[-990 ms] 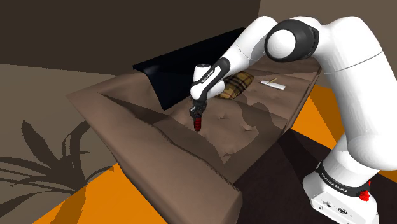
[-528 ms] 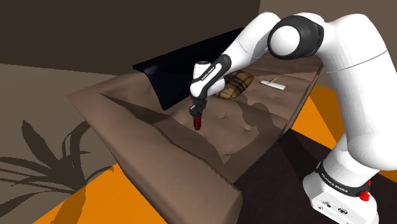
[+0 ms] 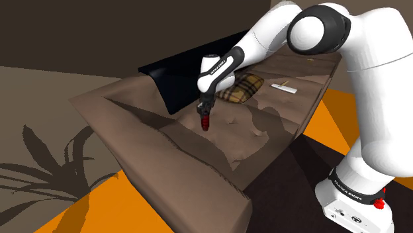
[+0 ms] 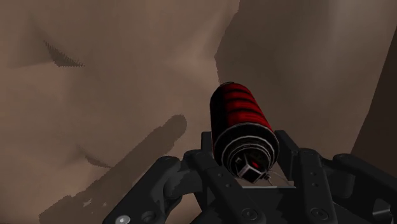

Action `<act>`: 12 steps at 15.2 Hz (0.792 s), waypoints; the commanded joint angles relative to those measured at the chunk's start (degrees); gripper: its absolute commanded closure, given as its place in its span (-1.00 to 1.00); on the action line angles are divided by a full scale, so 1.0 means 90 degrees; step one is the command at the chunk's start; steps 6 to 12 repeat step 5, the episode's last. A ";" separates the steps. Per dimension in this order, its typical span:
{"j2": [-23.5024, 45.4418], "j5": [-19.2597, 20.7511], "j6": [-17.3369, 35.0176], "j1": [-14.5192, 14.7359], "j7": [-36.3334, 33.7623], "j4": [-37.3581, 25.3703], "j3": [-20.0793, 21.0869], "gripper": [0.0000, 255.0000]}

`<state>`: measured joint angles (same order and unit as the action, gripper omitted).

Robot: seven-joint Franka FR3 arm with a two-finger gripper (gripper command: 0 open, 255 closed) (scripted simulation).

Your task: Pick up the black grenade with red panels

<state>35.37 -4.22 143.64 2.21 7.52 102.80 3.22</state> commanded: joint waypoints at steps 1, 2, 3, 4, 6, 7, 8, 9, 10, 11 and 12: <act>-0.0109 0.0004 -0.0128 0.0003 -0.0015 -0.0019 -0.0002 1.00; -0.0169 0.0005 -0.0186 0.0003 -0.0020 -0.0017 -0.0002 1.00; -0.0229 0.0005 -0.0245 0.0002 -0.0025 -0.0016 -0.0002 1.00; -0.0238 0.0006 -0.0253 0.0002 -0.0025 -0.0015 -0.0002 1.00; -0.0238 0.0006 -0.0253 0.0002 -0.0025 -0.0016 -0.0002 1.00; -0.0238 0.0006 -0.0253 0.0002 -0.0025 -0.0016 -0.0002 1.00; -0.0238 0.0006 -0.0253 0.0002 -0.0025 -0.0016 -0.0002 1.00; -0.0238 0.0006 -0.0253 0.0002 -0.0025 -0.0016 -0.0002 1.00; -0.0238 0.0006 -0.0253 0.0002 -0.0025 -0.0016 -0.0002 1.00; -0.0238 0.0006 -0.0253 0.0002 -0.0025 -0.0016 -0.0002 1.00; -0.0238 0.0006 -0.0253 0.0002 -0.0025 -0.0016 -0.0002 1.00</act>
